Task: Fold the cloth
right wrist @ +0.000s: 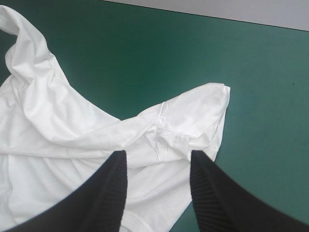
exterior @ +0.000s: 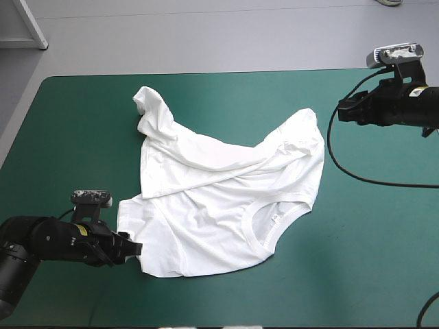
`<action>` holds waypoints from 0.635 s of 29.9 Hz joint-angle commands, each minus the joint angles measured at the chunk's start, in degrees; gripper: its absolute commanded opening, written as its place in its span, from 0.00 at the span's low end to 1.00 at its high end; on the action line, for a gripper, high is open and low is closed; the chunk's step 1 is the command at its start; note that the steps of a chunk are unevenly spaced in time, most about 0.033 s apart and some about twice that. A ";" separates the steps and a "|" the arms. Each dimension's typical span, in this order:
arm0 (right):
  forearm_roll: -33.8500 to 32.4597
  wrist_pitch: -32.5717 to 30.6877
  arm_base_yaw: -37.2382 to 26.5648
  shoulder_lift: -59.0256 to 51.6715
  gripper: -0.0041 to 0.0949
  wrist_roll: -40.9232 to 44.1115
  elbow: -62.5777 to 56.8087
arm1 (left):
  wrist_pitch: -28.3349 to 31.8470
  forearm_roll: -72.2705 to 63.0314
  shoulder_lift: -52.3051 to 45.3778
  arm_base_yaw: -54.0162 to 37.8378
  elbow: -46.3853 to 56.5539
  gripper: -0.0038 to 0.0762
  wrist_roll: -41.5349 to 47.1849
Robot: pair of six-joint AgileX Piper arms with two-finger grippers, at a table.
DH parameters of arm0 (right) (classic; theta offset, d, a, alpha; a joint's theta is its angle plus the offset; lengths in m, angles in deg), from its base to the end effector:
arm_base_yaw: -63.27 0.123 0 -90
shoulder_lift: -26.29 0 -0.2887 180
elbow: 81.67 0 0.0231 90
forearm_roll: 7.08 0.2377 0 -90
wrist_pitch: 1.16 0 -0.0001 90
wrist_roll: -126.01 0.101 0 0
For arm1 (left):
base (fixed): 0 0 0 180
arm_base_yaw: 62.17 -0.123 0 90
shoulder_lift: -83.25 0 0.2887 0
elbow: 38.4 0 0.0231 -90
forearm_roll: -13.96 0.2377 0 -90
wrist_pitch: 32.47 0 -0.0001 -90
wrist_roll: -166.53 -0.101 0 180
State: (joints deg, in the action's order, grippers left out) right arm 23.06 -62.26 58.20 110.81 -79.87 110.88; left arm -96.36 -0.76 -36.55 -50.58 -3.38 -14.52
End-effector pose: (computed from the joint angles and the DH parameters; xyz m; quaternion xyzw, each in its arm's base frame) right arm 0.2642 0.0212 0.4482 -0.1358 0.8756 0.1469 0.4396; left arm 0.1242 -0.0490 0.2835 0.0730 0.9732 -0.1393 0.1677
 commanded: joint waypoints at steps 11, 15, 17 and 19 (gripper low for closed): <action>2.39 3.94 -0.55 -4.66 0.45 -0.58 -1.97 | 9.98 -7.93 9.38 0.11 7.39 0.54 -3.96; 2.18 3.94 -0.55 -4.66 0.45 -0.35 -2.00 | 14.20 -8.05 14.42 0.11 7.39 0.54 -4.71; 1.81 3.71 -0.55 -4.66 0.45 -0.22 -2.09 | 15.91 -8.05 17.18 0.11 7.39 0.54 -4.97; 0.48 3.12 -0.55 -4.66 0.45 0.18 -2.09 | 16.17 -8.20 19.61 0.24 7.39 0.53 -6.49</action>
State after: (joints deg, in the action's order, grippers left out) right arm 23.16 -61.31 58.15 107.88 -79.87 107.56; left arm -82.51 -7.27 -19.07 -50.58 4.81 -19.50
